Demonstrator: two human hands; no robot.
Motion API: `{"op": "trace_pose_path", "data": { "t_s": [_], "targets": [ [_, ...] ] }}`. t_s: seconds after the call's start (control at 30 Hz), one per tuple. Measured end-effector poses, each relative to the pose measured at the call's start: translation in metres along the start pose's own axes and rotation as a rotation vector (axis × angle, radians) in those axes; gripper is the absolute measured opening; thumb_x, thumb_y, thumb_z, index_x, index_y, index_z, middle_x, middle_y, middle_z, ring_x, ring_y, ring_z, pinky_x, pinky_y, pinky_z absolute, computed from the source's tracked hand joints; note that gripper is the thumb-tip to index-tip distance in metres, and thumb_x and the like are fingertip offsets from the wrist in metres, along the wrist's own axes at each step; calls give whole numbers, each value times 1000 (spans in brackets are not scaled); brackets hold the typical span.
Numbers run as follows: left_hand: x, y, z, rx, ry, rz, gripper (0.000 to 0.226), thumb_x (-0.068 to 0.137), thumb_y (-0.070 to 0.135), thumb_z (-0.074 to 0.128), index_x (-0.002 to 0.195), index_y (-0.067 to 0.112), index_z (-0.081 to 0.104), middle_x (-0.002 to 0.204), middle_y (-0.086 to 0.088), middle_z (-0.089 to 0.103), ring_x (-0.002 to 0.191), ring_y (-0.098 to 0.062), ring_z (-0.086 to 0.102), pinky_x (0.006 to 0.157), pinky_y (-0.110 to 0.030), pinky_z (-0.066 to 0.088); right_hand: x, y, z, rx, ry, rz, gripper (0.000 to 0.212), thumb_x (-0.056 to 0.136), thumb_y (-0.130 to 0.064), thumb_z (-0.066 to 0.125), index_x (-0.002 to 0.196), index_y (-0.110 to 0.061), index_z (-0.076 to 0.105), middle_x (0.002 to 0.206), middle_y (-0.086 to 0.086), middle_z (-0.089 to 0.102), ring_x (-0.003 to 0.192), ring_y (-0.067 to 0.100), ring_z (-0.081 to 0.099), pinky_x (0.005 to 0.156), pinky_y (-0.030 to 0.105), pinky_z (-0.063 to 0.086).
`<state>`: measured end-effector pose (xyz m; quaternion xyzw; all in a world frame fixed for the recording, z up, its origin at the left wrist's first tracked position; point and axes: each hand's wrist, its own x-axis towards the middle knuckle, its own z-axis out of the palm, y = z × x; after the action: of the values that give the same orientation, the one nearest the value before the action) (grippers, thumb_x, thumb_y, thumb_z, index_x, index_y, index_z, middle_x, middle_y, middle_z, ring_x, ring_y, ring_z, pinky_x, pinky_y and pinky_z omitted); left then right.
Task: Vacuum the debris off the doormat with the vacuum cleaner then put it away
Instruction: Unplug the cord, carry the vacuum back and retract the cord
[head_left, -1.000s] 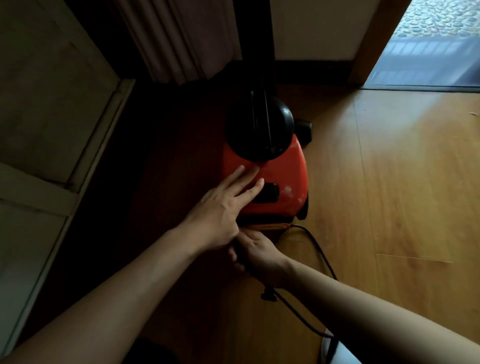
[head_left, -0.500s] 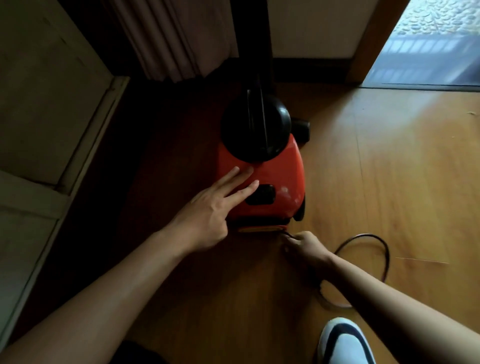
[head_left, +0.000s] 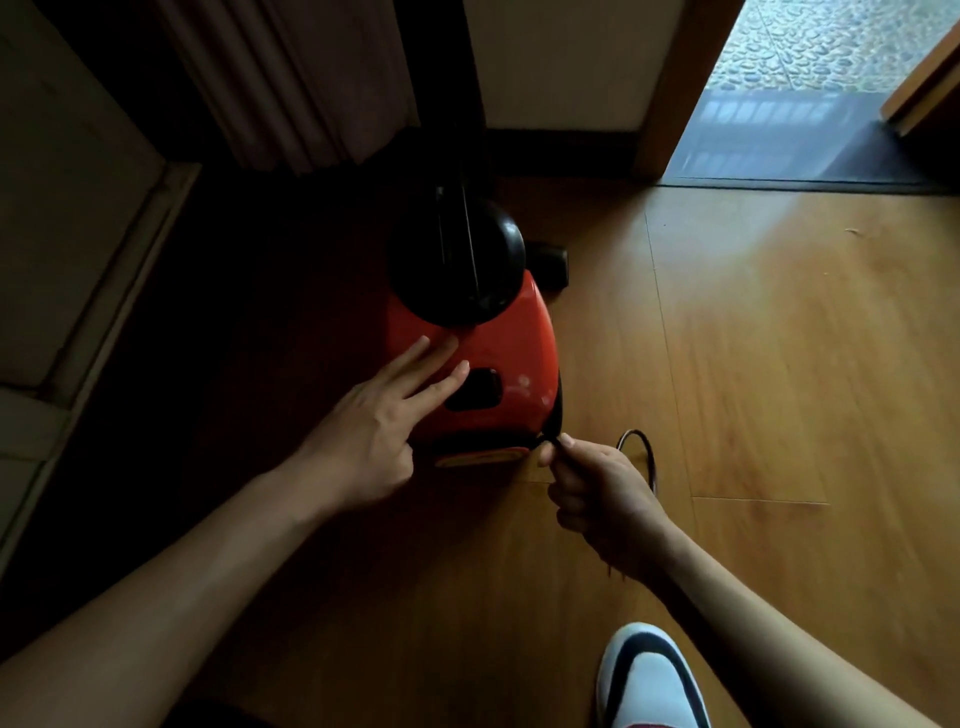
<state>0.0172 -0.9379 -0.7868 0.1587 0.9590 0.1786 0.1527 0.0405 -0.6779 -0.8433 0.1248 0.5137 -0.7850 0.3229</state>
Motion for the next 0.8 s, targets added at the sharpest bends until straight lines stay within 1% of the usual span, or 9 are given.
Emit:
{"op": "trace_pose_path", "data": {
  "t_s": [0.07, 0.17, 0.27, 0.37, 0.43, 0.47, 0.57, 0.7, 0.8],
  "targets": [
    [0, 2, 0, 12, -2, -8, 100, 79, -11, 45, 156, 40, 4, 162, 22, -11, 147, 3, -20, 124, -43, 13, -5, 1, 10, 61, -49, -9, 31, 100, -30, 46, 103, -4, 61, 64, 1, 16, 52, 13, 12, 47, 28, 9],
    [0, 6, -1, 11, -3, -11, 98, 80, -9, 45, 156, 38, 5, 163, 20, -10, 147, 1, -19, 124, -44, 14, -10, 6, 23, 97, -156, -23, 34, 103, -29, 42, 119, -3, 58, 65, 3, 30, 48, 12, 20, 45, 28, 12],
    [-1, 7, -3, 7, -16, -17, 97, 81, -8, 45, 156, 39, 5, 163, 20, -11, 147, 1, -20, 124, -44, 13, -11, 11, 39, -5, -246, -40, 39, 108, -30, 37, 136, -10, 54, 69, 8, 44, 48, 16, 32, 45, 30, 19],
    [-1, 10, -7, -12, -41, -27, 88, 85, 1, 41, 157, 38, 6, 163, 20, -10, 147, 1, -20, 124, -45, 13, -5, 19, 58, -147, -303, -74, 40, 109, -33, 32, 137, -15, 55, 73, 7, 51, 52, 15, 42, 46, 29, 27],
    [-2, 13, -9, -21, -65, -34, 79, 86, 19, 37, 157, 36, 6, 163, 19, -10, 148, -1, -19, 124, -46, 11, 4, 28, 71, -219, -329, -87, 39, 110, -34, 33, 133, -14, 56, 76, 8, 55, 54, 17, 49, 47, 28, 34],
    [-2, 13, -10, -21, -73, -38, 79, 86, 21, 39, 157, 36, 5, 163, 19, -11, 148, -1, -20, 124, -46, 11, 9, 32, 78, -254, -329, -85, 37, 110, -34, 34, 128, -11, 57, 76, 9, 58, 55, 19, 51, 48, 28, 38],
    [-2, 12, -8, -19, -70, -46, 88, 87, 7, 49, 157, 37, 5, 163, 20, -12, 147, 0, -20, 124, -46, 11, 28, 45, 96, -281, -277, -34, 37, 108, -35, 37, 109, -3, 56, 74, 9, 63, 50, 18, 56, 47, 23, 45],
    [-2, 9, -7, -34, -42, -35, 94, 80, -6, 42, 157, 37, 7, 164, 20, -8, 147, 1, -19, 124, -46, 14, 51, 63, 105, -326, -188, 56, 48, 109, -37, 36, 90, 0, 60, 69, 13, 60, 46, 18, 53, 48, 27, 45],
    [-2, 5, -5, -27, -31, -24, 98, 78, -11, 41, 156, 37, 7, 164, 20, -8, 147, 2, -19, 124, -44, 14, 57, 70, 99, -403, -141, 160, 57, 108, -41, 35, 77, 1, 60, 64, 15, 57, 42, 15, 50, 46, 22, 44]
  ]
}}
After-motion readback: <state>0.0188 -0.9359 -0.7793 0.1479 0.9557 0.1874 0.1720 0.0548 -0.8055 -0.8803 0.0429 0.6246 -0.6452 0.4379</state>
